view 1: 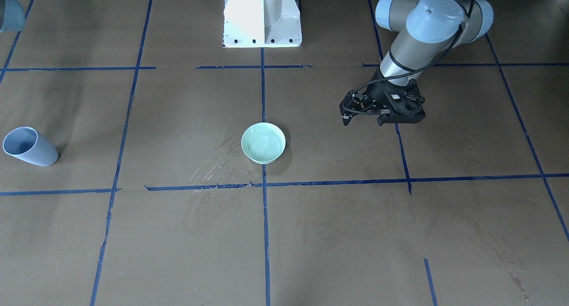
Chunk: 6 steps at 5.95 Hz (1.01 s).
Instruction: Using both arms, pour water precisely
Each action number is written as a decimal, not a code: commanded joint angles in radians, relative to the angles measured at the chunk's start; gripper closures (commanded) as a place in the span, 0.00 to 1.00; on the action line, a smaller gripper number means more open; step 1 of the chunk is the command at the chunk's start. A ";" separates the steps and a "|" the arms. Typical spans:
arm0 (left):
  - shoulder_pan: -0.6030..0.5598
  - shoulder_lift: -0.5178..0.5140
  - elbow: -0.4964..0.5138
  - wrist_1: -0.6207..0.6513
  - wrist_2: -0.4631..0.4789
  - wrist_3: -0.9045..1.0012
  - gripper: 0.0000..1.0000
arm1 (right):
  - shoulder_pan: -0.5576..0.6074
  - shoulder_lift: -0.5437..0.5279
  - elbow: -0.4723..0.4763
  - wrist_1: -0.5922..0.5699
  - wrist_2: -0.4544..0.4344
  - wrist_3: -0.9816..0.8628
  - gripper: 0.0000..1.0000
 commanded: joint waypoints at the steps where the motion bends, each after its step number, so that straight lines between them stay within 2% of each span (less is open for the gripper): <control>1: 0.044 -0.074 0.033 0.002 0.042 -0.067 0.00 | 0.245 0.069 -0.003 -0.254 0.345 -0.279 0.00; 2: 0.078 -0.136 0.088 0.002 0.081 -0.100 0.00 | 0.327 0.118 -0.003 -0.437 0.445 -0.446 0.00; 3: 0.089 -0.187 0.131 0.002 0.094 -0.117 0.00 | 0.384 0.138 -0.003 -0.581 0.507 -0.582 0.00; 4: 0.109 -0.224 0.165 0.000 0.100 -0.141 0.00 | 0.406 0.149 -0.003 -0.713 0.564 -0.662 0.00; 5: 0.142 -0.253 0.201 -0.006 0.150 -0.154 0.00 | 0.421 0.166 -0.005 -0.835 0.587 -0.749 0.00; 6: 0.170 -0.258 0.213 -0.011 0.171 -0.181 0.00 | 0.446 0.166 -0.006 -0.930 0.648 -0.832 0.00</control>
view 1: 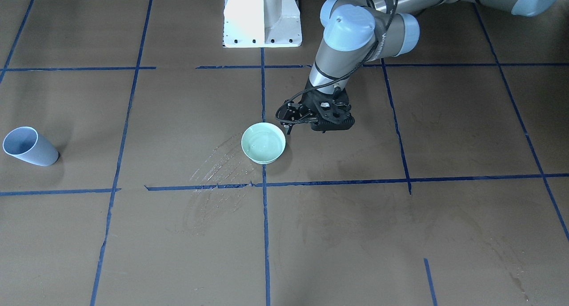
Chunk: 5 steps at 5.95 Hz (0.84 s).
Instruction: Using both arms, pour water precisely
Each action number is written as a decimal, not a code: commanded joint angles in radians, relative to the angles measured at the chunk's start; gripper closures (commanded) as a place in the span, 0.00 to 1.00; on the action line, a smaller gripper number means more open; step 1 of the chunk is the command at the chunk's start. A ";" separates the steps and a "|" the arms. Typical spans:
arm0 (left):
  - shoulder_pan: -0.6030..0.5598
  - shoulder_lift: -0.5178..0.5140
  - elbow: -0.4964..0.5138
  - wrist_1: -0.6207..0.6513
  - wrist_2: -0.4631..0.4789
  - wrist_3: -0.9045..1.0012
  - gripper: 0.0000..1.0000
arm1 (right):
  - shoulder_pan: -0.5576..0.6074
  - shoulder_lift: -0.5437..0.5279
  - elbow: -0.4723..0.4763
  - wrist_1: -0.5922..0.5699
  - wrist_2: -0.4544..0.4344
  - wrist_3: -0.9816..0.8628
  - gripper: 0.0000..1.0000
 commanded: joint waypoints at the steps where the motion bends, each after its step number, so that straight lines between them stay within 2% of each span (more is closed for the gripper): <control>1: 0.041 -0.018 0.041 -0.005 0.032 -0.028 0.00 | 0.031 -0.002 0.000 -0.137 0.088 -0.091 0.00; 3: 0.048 -0.062 0.122 -0.038 0.032 -0.086 0.00 | 0.031 -0.012 0.000 -0.131 0.086 -0.093 0.00; 5: 0.067 -0.064 0.165 -0.095 0.032 -0.124 0.00 | 0.031 -0.013 0.000 -0.128 0.077 -0.093 0.00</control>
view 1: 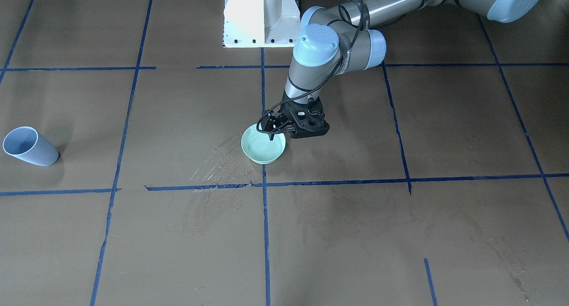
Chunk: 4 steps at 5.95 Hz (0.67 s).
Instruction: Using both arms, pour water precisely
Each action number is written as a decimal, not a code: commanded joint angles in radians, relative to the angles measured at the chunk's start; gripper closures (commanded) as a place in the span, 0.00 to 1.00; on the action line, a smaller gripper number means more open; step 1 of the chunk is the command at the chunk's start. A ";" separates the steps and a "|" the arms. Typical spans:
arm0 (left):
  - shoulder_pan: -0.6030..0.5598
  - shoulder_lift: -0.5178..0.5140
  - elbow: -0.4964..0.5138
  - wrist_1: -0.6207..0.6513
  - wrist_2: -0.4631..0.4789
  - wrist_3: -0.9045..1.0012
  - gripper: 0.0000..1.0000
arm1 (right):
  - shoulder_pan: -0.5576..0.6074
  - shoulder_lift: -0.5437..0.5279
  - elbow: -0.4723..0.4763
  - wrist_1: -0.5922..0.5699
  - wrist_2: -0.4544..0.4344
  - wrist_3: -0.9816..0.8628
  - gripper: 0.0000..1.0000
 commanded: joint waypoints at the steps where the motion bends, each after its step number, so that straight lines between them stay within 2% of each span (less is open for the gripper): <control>1: 0.013 -0.003 0.036 -0.022 0.000 -0.013 0.00 | 0.000 -0.003 0.000 0.001 -0.006 0.000 0.00; 2: 0.014 -0.003 0.049 -0.040 0.000 -0.021 0.06 | 0.000 -0.004 0.000 0.001 -0.007 0.000 0.00; 3: 0.016 -0.012 0.059 -0.045 0.000 -0.050 0.32 | 0.000 -0.009 0.000 0.003 -0.009 -0.002 0.00; 4: 0.018 -0.014 0.060 -0.045 0.000 -0.055 0.69 | 0.000 -0.009 0.000 0.003 -0.009 -0.002 0.00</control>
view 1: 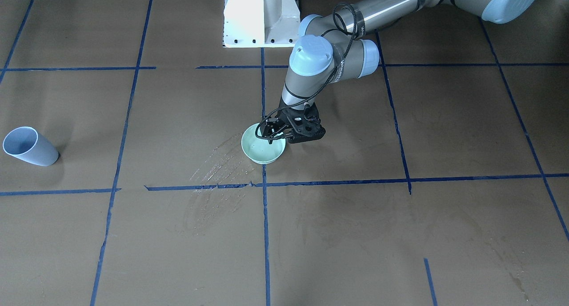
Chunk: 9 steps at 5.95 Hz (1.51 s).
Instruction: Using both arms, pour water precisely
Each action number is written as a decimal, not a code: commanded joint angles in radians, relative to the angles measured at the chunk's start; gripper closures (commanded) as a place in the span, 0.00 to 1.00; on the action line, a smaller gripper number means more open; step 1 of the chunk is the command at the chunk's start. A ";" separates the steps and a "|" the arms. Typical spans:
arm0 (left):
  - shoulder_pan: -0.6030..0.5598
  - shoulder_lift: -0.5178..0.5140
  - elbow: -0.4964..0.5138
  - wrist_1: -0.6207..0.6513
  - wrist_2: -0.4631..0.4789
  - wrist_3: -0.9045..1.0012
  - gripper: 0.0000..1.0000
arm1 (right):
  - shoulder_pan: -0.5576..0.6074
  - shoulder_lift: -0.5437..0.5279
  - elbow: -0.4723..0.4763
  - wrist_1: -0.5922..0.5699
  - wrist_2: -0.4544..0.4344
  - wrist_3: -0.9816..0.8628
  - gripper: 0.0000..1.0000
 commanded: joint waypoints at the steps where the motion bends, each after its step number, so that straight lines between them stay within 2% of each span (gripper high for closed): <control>1: 0.003 -0.005 0.003 -0.002 -0.002 -0.010 0.93 | 0.000 -0.003 -0.002 0.000 0.000 0.000 0.00; 2: 0.003 -0.011 0.003 -0.002 -0.002 -0.010 0.99 | 0.000 -0.004 -0.002 0.000 0.000 0.000 0.00; 4: -0.005 -0.008 -0.007 -0.004 -0.003 0.001 1.00 | 0.000 -0.013 -0.012 0.000 -0.019 0.000 0.00; 5: -0.027 -0.005 -0.018 -0.005 -0.011 0.002 1.00 | 0.000 -0.013 -0.061 0.003 -0.016 -0.003 0.00; 6: -0.070 0.012 -0.056 -0.004 -0.058 0.008 1.00 | 0.000 -0.013 -0.083 0.003 -0.016 -0.032 0.00; 9: -0.245 0.214 -0.245 -0.005 -0.266 0.219 1.00 | 0.000 -0.012 -0.081 0.003 -0.014 -0.031 0.00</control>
